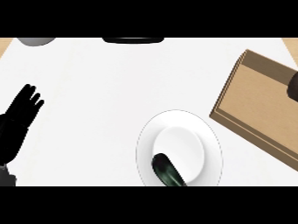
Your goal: Pick the cupcake from the plate and place it in the cardboard box
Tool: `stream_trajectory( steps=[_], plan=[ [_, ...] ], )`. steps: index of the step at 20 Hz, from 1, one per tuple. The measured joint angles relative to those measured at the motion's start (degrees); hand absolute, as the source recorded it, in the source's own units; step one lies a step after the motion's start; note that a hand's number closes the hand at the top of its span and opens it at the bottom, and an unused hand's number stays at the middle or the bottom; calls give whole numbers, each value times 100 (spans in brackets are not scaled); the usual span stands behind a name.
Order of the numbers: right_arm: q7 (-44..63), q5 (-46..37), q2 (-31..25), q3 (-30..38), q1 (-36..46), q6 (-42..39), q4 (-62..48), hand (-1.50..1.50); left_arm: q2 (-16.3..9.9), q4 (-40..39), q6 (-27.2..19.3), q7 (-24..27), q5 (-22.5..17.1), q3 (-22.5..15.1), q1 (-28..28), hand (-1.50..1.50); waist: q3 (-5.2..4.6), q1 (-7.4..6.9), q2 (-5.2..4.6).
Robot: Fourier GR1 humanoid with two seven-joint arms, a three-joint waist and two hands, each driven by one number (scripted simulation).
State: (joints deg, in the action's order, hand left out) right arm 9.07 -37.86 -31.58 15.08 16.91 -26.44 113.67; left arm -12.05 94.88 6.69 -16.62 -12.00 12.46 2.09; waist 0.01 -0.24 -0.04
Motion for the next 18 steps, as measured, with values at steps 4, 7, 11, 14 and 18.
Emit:
stream_trajectory(
  steps=[4,7,11,14,18],
  plan=[
    [-612,-277,81,-105,-14,443,-735,150,-50,-43,73,-30,-85,88,65,0,0,-5,-2],
    [-923,-394,164,-189,-9,639,-1257,150,0,76,47,-58,-46,50,-2,0,1,-12,-3],
    [-1136,-504,196,-319,14,635,-2074,150,24,87,44,-54,0,12,-15,0,2,-30,-8],
    [-1127,-604,183,-272,-21,645,-2641,-150,54,61,57,-11,22,-10,-30,0,2,-25,-10],
    [-1446,-623,254,-323,-120,694,-3102,-150,37,102,6,-138,4,40,31,0,1,-10,-5]
  ],
)
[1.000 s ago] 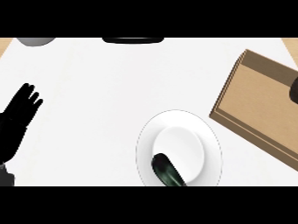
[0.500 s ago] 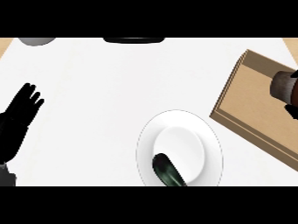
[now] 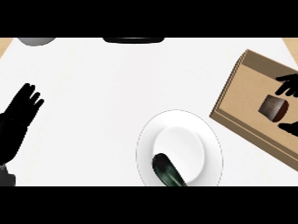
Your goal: Pick the cupcake from the plate and place it in the cardboard box
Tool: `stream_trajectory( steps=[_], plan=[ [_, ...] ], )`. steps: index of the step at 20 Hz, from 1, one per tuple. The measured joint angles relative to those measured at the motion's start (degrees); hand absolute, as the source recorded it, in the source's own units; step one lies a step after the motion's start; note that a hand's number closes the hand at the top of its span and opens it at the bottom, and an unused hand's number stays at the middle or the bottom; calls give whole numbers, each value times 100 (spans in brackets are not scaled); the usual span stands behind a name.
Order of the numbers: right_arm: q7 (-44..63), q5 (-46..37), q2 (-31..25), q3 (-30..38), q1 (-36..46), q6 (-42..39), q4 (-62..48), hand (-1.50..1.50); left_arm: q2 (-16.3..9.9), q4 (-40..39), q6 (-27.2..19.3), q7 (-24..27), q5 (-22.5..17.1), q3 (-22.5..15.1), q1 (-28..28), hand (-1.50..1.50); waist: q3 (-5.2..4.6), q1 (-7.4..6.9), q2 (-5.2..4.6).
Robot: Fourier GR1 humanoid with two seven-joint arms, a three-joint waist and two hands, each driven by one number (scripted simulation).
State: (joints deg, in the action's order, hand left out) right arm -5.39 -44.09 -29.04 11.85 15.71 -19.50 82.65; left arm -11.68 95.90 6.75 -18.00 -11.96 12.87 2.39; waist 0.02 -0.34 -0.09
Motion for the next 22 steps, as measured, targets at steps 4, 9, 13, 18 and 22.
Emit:
stream_trajectory(
  steps=[4,9,13,18,22],
  plan=[
    [-461,312,108,205,9,126,-235,-150,-6,-239,28,153,50,34,83,0,1,21,2],
    [-630,1290,552,973,91,301,-345,-150,25,-181,30,158,48,24,4,0,4,53,17],
    [-474,2153,575,1681,341,126,-587,-150,24,-32,54,100,35,2,-92,0,4,41,19],
    [-454,2978,110,2447,477,-250,-1145,-150,30,-13,109,157,-7,39,-166,0,0,33,12],
    [-480,3459,-511,2877,650,-644,-1896,-150,82,47,33,103,50,-7,-121,0,2,19,6]
  ],
)
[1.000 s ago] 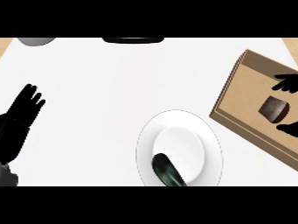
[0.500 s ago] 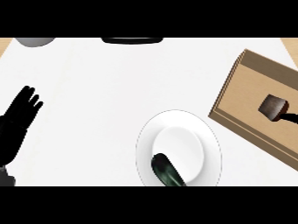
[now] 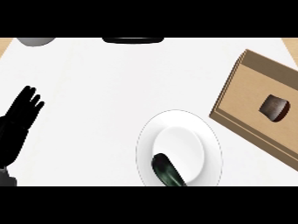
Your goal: Pick the cupcake from the plate and place it in the cardboard box
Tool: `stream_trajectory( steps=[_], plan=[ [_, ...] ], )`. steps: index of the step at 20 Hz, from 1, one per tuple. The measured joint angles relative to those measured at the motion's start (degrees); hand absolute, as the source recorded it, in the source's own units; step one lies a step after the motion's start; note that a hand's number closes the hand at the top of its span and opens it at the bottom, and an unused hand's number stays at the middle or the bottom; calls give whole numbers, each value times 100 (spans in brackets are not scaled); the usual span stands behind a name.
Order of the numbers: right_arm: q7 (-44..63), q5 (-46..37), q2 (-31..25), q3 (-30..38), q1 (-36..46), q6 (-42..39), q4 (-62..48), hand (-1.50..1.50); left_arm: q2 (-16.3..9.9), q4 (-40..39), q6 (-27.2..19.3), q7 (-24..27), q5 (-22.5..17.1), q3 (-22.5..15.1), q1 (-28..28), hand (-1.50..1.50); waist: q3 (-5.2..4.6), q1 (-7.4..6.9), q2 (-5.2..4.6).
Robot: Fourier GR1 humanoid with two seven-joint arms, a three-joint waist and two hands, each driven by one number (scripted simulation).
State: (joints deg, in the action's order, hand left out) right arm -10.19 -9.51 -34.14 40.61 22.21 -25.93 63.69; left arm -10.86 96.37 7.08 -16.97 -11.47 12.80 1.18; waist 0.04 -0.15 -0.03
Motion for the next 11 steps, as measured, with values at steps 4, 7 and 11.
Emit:
stream_trajectory(
  steps=[4,7,11],
  plan=[
    [-474,214,-617,181,0,-398,-826,-150,37,-24,-27,-2,41,-40,78,0,-1,-11,-6],
    [-1018,194,-1049,163,63,-623,-1560,-150,-31,-146,32,26,21,12,169,0,0,-28,-13],
    [-1629,79,-1567,72,194,-755,-2420,-150,-13,-52,100,52,6,5,16,0,3,-55,-17]
  ],
)
